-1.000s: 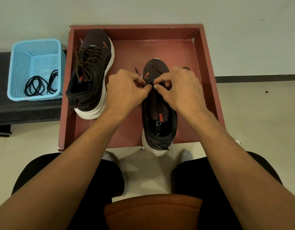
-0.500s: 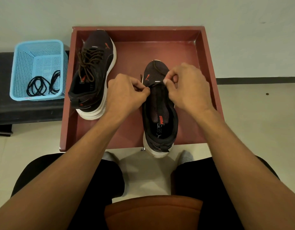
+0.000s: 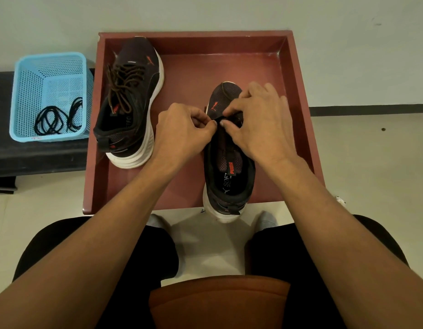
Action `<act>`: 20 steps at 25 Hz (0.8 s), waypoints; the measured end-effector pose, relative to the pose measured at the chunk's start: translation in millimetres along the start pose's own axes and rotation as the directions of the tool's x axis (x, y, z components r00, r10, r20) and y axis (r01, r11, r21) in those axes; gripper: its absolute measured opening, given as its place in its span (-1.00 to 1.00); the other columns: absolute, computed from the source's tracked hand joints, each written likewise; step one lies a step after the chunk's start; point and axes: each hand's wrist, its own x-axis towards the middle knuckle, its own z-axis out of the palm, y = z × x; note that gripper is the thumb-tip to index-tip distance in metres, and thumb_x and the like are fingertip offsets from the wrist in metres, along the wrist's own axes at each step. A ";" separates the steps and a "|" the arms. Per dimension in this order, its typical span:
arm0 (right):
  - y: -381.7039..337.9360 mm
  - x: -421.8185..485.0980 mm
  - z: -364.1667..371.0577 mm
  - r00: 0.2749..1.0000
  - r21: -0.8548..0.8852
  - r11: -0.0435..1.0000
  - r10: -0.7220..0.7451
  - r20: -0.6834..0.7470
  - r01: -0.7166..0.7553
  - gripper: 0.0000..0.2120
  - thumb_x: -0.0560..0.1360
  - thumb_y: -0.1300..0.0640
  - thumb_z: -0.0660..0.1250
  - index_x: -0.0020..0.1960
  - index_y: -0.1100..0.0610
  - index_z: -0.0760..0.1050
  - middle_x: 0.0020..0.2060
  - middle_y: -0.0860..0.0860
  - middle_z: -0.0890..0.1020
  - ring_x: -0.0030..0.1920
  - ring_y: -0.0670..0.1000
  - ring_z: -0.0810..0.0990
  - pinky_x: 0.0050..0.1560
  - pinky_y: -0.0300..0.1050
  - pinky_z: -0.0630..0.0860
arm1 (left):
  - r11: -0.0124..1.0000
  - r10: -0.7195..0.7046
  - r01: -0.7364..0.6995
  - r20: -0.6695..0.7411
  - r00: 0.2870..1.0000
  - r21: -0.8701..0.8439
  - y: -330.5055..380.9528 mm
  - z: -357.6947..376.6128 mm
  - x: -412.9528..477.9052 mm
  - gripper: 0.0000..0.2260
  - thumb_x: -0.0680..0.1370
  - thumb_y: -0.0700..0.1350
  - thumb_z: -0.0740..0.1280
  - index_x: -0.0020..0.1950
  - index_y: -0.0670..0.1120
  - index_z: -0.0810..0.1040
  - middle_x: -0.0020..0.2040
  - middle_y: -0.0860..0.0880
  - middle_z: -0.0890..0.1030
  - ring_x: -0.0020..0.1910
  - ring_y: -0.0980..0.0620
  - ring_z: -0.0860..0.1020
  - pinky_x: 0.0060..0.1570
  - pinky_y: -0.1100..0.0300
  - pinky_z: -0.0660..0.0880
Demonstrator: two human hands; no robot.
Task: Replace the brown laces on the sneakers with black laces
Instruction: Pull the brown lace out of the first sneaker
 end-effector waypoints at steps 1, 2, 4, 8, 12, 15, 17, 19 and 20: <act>-1.8 1.1 0.8 1.000 -0.036 0.999 0.016 -0.008 -0.016 -0.83 0.52 -0.18 0.48 0.06 -0.15 0.68 0.06 -0.09 0.53 0.19 0.03 0.47 0.19 0.03 0.43 | 1.000 0.005 -0.005 -0.009 1.000 -0.002 -0.4 0.5 -0.3 -0.91 0.52 0.04 0.49 -0.09 0.05 0.74 -0.32 0.09 0.68 -0.34 0.14 0.67 -0.22 0.02 0.69; -3.6 1.7 1.7 1.000 -0.045 0.999 0.011 -0.013 -0.012 -0.86 0.53 -0.18 0.47 0.01 -0.14 0.67 0.05 -0.10 0.54 0.19 0.02 0.47 0.18 0.01 0.42 | 1.000 0.012 -0.012 -0.018 1.000 0.003 -1.0 0.6 -0.4 -0.90 0.52 0.05 0.48 -0.08 0.05 0.75 -0.33 0.10 0.68 -0.34 0.15 0.66 -0.22 0.02 0.70; -3.5 2.3 3.1 1.000 -0.022 1.000 -0.016 -0.013 0.016 -0.89 0.54 -0.14 0.46 -0.06 -0.13 0.63 0.02 -0.12 0.52 0.16 0.00 0.47 0.16 -0.01 0.41 | 0.999 0.025 -0.024 -0.032 0.999 0.021 -2.6 0.3 -0.1 -0.87 0.50 0.06 0.47 -0.07 0.05 0.77 -0.33 0.12 0.67 -0.34 0.17 0.66 -0.20 0.02 0.69; 19.8 3.5 -3.3 0.994 0.095 0.990 0.106 0.006 -0.106 -0.87 0.56 -0.03 0.46 -0.13 -0.06 0.57 -0.02 -0.09 0.45 0.10 0.03 0.51 0.08 0.00 0.49 | 0.999 0.003 -0.004 -0.044 0.999 -0.035 -3.0 2.4 1.2 -0.90 0.48 0.01 0.46 -0.16 0.05 0.76 -0.38 0.12 0.67 -0.38 0.18 0.65 -0.21 0.00 0.69; 46.5 1.6 -13.4 0.953 0.112 0.947 0.302 -0.006 -0.300 -0.89 0.60 0.07 0.43 -0.09 0.02 0.56 0.11 0.02 0.49 0.10 0.04 0.56 0.03 -0.11 0.44 | 0.999 -0.003 0.001 -0.046 0.999 -0.052 -4.2 3.9 1.5 -0.92 0.49 -0.04 0.48 -0.19 0.06 0.75 -0.39 0.15 0.66 -0.39 0.22 0.63 -0.19 0.00 0.69; 36.7 -1.1 -13.7 0.976 0.127 0.977 0.184 -0.118 -0.168 -0.90 0.55 0.07 0.42 0.05 0.03 0.59 0.12 0.02 0.50 0.15 0.07 0.52 0.09 -0.01 0.52 | 0.999 -0.002 -0.001 -0.056 0.998 -0.044 -5.0 3.1 1.8 -0.89 0.50 -0.04 0.48 -0.23 0.10 0.72 -0.41 0.17 0.65 -0.39 0.25 0.62 -0.19 0.06 0.69; 20.8 -1.6 -10.3 0.997 0.093 0.996 0.009 -0.078 -0.001 -0.72 0.52 -0.04 0.46 0.22 -0.06 0.63 0.16 -0.01 0.50 0.20 0.07 0.47 0.14 0.02 0.50 | 0.999 -0.005 0.003 -0.050 0.999 -0.041 -4.4 3.0 1.5 -0.89 0.51 -0.03 0.48 -0.22 0.12 0.71 -0.40 0.17 0.65 -0.38 0.25 0.63 -0.19 0.06 0.69; 6.0 -0.9 -4.1 0.999 -0.007 0.999 -0.044 0.003 0.044 -0.69 0.52 -0.18 0.48 0.23 -0.17 0.66 0.17 -0.06 0.51 0.24 0.07 0.43 0.18 0.02 0.42 | 0.999 -0.001 -0.002 -0.044 0.999 -0.048 -3.7 3.4 1.5 -0.93 0.50 -0.01 0.47 -0.17 0.09 0.74 -0.37 0.15 0.67 -0.34 0.20 0.66 -0.18 0.01 0.70; 2.2 0.1 -2.0 1.000 -0.046 0.999 -0.027 0.002 0.027 -0.72 0.52 -0.21 0.47 0.19 -0.18 0.68 0.16 -0.08 0.54 0.25 0.07 0.43 0.18 0.02 0.40 | 0.999 0.002 -0.004 -0.044 0.999 -0.047 -3.6 4.0 1.5 -0.93 0.50 0.00 0.47 -0.14 0.07 0.75 -0.35 0.14 0.68 -0.34 0.19 0.67 -0.18 0.00 0.70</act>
